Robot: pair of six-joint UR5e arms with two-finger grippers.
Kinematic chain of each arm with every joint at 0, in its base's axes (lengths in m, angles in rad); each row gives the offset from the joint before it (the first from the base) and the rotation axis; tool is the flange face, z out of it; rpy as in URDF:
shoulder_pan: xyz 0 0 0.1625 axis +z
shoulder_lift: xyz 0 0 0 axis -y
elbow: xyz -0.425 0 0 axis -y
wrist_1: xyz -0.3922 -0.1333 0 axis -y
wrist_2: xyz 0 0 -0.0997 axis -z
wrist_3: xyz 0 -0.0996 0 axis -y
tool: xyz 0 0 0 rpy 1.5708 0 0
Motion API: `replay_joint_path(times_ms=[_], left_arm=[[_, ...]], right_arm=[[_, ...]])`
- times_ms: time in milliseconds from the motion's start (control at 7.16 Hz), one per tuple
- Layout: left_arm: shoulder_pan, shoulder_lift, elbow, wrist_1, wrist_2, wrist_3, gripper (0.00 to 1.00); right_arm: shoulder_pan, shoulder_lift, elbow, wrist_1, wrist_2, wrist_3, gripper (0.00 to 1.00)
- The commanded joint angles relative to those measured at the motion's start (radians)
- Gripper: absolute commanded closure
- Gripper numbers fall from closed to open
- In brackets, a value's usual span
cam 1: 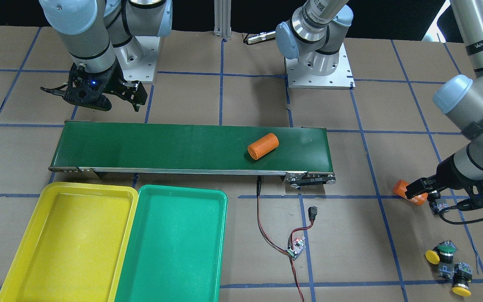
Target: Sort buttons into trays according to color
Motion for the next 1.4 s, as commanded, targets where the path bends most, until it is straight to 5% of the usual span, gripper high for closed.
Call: replay_joint_path(times_ms=[0,698,838,977,1117,1256], left_arm=[[0.021,-0.023,-0.022,0.004,0.002,-0.044,0.00],[0.075,-0.119,-0.037,0.085,0.002,-0.041,0.00],[0.071,-0.121,-0.039,0.084,0.002,-0.050,0.22],[0.062,-0.101,-0.037,0.072,0.007,-0.050,0.63],[0.055,-0.078,-0.034,0.037,0.007,-0.073,0.88],[0.052,-0.046,-0.034,-0.009,0.005,-0.097,1.00]], right_arm=[[0.000,-0.007,0.002,0.009,-0.007,0.001,0.00],[0.000,-0.014,0.002,0.011,-0.008,0.001,0.00],[0.000,-0.003,0.002,0.006,-0.007,-0.004,0.00],[0.000,0.015,0.002,-0.006,0.005,-0.002,0.00],[0.000,0.011,0.002,-0.003,0.003,0.001,0.00],[0.000,0.006,0.002,0.011,-0.010,-0.001,0.00]])
